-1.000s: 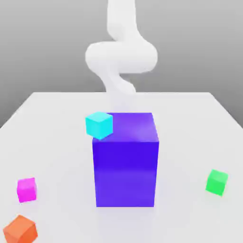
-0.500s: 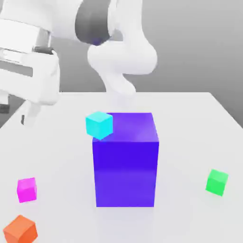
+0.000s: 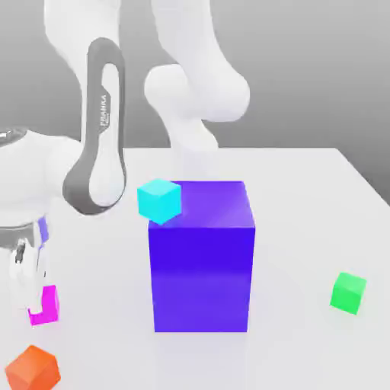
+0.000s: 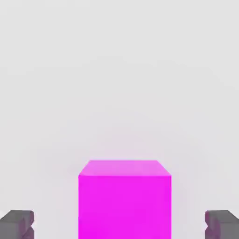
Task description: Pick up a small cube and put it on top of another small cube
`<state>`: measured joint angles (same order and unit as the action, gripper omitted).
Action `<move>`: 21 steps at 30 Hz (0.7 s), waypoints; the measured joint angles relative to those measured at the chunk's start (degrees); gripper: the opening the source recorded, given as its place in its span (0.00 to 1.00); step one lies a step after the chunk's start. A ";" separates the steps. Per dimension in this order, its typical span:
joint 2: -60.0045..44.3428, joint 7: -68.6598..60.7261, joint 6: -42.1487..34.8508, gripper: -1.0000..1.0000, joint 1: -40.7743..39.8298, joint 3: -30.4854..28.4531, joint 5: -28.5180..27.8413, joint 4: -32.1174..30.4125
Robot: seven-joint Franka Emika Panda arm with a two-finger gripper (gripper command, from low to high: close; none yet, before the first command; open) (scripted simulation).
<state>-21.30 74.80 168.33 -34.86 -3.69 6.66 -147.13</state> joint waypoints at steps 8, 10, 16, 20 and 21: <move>1.26 0.33 -0.92 0.00 0.08 -0.16 -0.34 -0.26; 4.92 1.10 -3.83 0.00 0.54 -0.86 -1.33 -0.99; 10.32 -4.94 -9.72 0.00 1.08 -0.76 -7.68 -0.50; 9.66 -15.06 -11.19 0.00 1.55 1.48 -12.89 1.80; 9.47 -17.68 -11.52 0.00 1.73 2.01 -14.14 2.39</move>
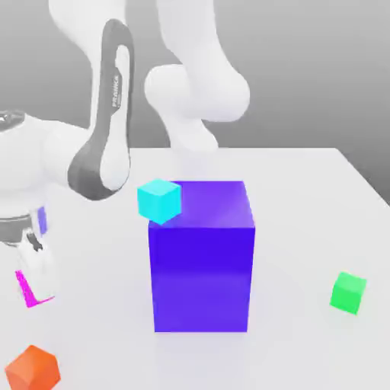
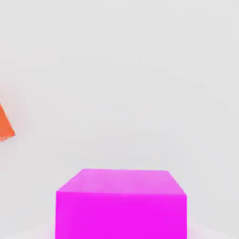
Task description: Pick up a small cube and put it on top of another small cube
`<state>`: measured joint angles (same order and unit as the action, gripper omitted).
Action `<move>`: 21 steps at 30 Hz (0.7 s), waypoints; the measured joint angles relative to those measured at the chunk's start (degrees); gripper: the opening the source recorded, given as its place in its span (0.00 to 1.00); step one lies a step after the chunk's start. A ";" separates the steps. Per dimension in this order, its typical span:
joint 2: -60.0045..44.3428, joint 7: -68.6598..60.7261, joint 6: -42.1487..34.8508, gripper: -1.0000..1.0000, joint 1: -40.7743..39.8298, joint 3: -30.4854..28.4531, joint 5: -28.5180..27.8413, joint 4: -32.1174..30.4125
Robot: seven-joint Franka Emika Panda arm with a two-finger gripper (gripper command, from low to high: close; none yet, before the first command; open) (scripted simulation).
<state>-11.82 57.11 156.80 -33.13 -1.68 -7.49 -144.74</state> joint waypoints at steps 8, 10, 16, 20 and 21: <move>-1.33 -20.68 -2.39 0.00 1.69 3.79 -10.27 4.69; -1.62 -25.80 -2.90 0.00 2.30 4.51 -12.84 5.86; -0.56 -33.00 -4.67 0.00 6.54 10.09 -15.08 7.58; 2.38 -23.87 -5.61 0.00 12.24 16.02 -8.98 5.44; 3.11 -21.27 -5.79 0.00 13.67 17.51 -7.43 4.84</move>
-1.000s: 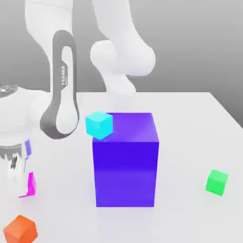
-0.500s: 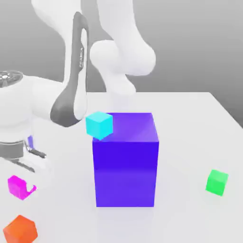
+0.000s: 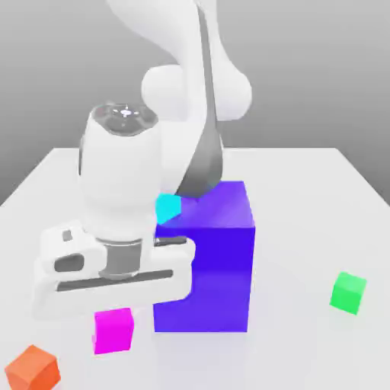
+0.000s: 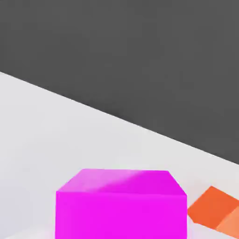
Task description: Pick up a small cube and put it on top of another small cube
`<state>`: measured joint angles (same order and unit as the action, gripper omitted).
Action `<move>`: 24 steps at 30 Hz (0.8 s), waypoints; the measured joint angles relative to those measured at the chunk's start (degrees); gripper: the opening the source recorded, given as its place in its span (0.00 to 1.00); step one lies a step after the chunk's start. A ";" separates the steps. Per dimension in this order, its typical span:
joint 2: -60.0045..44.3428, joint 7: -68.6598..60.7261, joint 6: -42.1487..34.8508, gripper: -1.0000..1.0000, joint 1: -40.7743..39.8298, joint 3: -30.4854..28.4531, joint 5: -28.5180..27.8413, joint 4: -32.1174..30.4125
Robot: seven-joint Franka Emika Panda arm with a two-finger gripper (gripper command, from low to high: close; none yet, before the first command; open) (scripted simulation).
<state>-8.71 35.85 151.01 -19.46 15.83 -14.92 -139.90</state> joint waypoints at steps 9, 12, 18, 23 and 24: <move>6.04 27.00 -0.60 0.00 16.76 11.66 11.94 -6.15; 7.51 36.32 -0.40 0.00 22.05 14.25 14.49 -8.29; 8.99 52.62 0.75 0.00 34.60 17.21 15.68 -11.83; 6.49 55.46 3.29 0.00 38.34 9.25 12.95 -11.45; 5.76 56.03 3.93 0.00 37.96 8.97 12.19 -11.37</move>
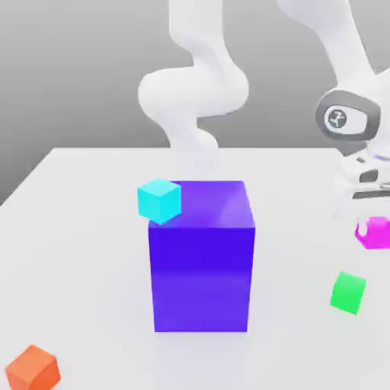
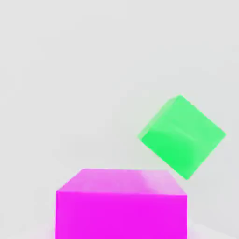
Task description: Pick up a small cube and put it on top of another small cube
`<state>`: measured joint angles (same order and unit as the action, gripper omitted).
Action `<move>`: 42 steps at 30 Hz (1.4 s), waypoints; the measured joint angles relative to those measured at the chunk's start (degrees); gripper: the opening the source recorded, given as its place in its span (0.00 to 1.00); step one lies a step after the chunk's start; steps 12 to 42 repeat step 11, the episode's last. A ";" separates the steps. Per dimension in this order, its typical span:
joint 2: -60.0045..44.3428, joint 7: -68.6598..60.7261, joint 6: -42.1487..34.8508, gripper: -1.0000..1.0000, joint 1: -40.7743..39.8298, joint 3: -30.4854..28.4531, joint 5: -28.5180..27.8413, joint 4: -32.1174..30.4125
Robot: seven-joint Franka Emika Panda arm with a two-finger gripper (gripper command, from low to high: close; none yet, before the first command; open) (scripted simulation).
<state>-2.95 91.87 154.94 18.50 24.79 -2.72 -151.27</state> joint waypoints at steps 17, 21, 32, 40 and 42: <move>-8.75 7.30 7.04 1.00 3.04 -4.75 -10.09 0.17; -8.75 7.30 7.04 1.00 3.04 -4.75 -10.09 0.17; -8.75 7.30 7.04 1.00 3.04 -4.75 -10.09 0.17; -8.75 7.30 7.04 1.00 3.04 -4.75 -10.09 0.17; -8.75 7.30 7.04 1.00 3.04 -4.75 -10.09 0.17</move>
